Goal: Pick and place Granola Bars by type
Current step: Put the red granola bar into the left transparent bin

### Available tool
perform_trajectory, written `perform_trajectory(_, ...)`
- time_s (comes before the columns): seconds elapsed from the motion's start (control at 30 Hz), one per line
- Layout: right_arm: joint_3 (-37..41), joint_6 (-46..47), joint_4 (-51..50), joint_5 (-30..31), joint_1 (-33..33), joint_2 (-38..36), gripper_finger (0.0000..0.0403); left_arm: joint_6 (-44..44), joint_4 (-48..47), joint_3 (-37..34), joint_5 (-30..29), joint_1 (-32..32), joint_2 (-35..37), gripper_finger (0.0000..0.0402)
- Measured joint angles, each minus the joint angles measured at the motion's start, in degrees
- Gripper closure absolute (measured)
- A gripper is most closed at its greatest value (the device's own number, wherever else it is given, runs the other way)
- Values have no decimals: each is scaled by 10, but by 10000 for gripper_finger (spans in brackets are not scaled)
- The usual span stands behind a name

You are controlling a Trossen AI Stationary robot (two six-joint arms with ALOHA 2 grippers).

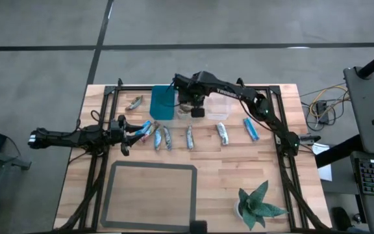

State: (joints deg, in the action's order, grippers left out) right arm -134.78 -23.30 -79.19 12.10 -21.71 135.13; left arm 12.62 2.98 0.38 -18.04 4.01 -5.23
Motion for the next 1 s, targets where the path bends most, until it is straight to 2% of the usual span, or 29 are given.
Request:
perform_trajectory(0.27, 1, -62, 50, 1, -50, 0, 392, 0, 0, 0, 0, 0, 0, 243)
perform_trajectory(0.53, 2, -94, 75, -1, -73, 19, 392, 0, 0, 0, 0, 0, 0, 243)
perform_trajectory(1.0, 3, -91, 92, -7, -81, 62, 392, 0, 0, 0, 0, 0, 0, 243)
